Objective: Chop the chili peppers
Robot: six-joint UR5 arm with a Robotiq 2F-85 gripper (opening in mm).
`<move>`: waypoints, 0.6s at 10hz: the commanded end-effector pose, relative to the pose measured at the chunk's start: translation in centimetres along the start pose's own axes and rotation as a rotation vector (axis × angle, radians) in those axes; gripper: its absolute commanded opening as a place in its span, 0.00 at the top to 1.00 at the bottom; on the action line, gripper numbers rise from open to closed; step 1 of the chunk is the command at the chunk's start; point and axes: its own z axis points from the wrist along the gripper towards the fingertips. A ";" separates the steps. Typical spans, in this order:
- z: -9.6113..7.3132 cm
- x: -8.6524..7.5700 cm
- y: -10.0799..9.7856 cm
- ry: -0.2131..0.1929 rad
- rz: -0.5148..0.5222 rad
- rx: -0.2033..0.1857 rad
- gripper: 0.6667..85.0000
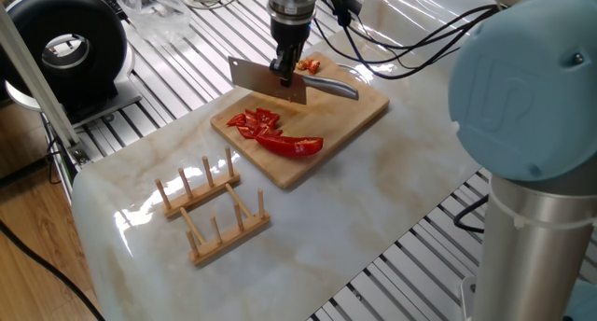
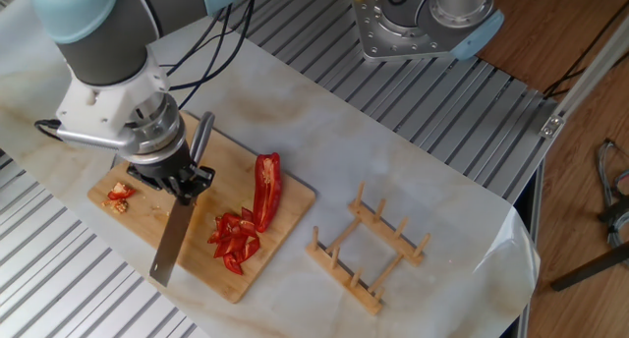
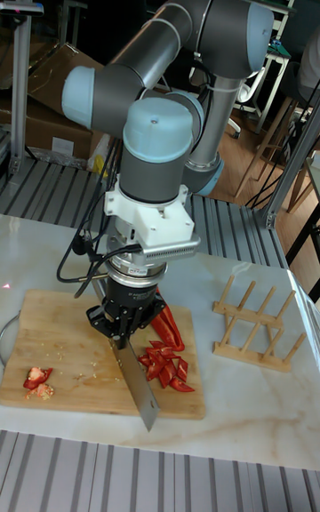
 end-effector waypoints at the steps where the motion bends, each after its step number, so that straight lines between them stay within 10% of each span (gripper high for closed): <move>1: 0.2 0.3 0.0 0.002 0.017 -0.001 0.99; 6: 0.4 0.6 -0.3 0.008 0.029 0.005 0.99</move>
